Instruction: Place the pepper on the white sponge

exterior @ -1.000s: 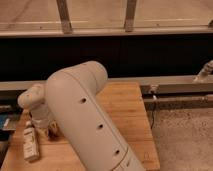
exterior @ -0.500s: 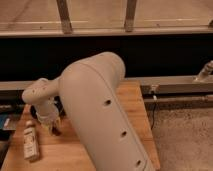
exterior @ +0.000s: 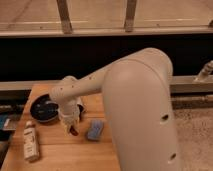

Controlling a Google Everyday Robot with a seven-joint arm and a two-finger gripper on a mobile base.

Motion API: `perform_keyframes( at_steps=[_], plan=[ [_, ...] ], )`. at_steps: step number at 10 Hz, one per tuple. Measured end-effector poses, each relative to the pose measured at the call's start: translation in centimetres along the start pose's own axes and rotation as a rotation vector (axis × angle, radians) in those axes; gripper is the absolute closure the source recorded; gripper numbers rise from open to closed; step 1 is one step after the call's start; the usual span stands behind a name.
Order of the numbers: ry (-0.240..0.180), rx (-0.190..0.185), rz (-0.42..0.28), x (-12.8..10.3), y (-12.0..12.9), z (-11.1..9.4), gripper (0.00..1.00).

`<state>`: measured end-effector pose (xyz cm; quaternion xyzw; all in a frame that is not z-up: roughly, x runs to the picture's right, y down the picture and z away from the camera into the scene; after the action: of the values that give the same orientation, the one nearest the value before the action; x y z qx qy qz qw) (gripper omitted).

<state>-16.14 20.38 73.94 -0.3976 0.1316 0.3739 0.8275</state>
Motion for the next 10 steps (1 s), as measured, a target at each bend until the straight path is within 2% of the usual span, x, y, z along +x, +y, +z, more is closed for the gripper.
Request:
perform_keyframes(
  at_steps=[2,3,5,6,7,10],
  plan=[
    [0.002,-0.002,0.066,2.9,-2.0,-0.3,1.00],
    [0.023,-0.008,0.197,8.0,-5.5,-0.5,1.00],
    [0.047,-0.015,0.282,10.4,-7.7,-0.3,1.00],
    [0.060,-0.018,0.330,11.4,-9.1,-0.1,1.00],
    [0.072,-0.023,0.346,11.9,-9.9,0.2,1.00],
    [0.094,-0.046,0.338,10.6,-10.1,1.6,1.00]
  ],
)
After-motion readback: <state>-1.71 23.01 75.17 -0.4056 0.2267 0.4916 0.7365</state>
